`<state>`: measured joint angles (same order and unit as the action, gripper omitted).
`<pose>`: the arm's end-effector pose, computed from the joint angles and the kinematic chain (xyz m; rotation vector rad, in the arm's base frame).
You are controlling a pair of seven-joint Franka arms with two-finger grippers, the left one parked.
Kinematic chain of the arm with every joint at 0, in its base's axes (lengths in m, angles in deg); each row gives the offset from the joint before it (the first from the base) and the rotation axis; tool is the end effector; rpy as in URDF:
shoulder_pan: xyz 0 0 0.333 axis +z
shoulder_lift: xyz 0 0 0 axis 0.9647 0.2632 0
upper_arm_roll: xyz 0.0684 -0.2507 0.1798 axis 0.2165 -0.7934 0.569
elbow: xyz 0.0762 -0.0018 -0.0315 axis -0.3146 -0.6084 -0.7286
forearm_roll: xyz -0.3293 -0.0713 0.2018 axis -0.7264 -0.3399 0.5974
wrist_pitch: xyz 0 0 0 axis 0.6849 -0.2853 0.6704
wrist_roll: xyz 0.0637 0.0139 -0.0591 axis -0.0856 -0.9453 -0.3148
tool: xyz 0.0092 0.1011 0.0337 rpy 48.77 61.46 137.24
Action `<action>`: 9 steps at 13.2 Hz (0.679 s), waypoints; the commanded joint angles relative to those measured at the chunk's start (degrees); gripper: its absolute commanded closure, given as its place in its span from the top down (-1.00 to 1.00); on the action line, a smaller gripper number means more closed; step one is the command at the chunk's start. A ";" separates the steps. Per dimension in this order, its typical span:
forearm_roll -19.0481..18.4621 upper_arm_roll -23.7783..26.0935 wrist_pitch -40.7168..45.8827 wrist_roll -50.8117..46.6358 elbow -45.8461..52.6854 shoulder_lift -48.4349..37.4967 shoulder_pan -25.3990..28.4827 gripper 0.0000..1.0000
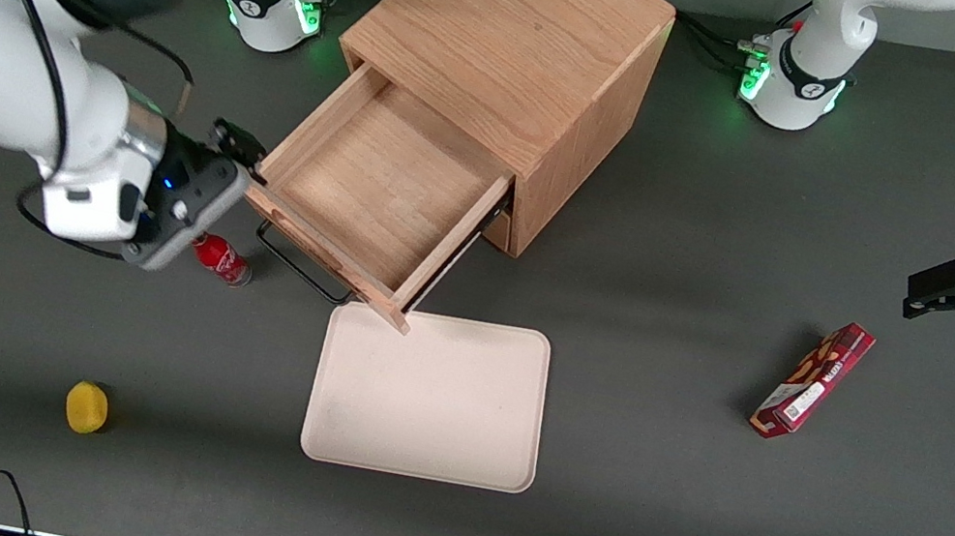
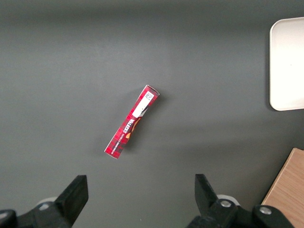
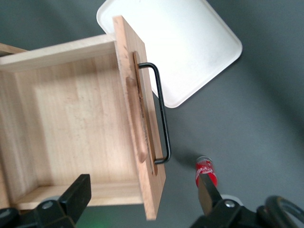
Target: Open upper drawer
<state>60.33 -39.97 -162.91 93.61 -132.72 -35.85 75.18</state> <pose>0.6034 0.2094 0.5919 -2.7078 -1.2198 0.0810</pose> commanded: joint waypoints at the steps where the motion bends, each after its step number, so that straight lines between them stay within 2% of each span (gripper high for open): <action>1: 0.37 1.57 1.56 -8.11 0.70 -3.64 0.44 1.00; 6: -0.25 2.82 4.55 -39.64 -0.26 -11.12 -0.26 1.00; 8: -1.03 0.81 5.86 -46.97 -0.35 -10.95 -0.79 1.00; 9: -3.47 -1.03 6.04 -48.04 -0.70 -11.21 -0.88 1.00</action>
<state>59.51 -38.44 -157.28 50.14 -132.17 -46.77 74.93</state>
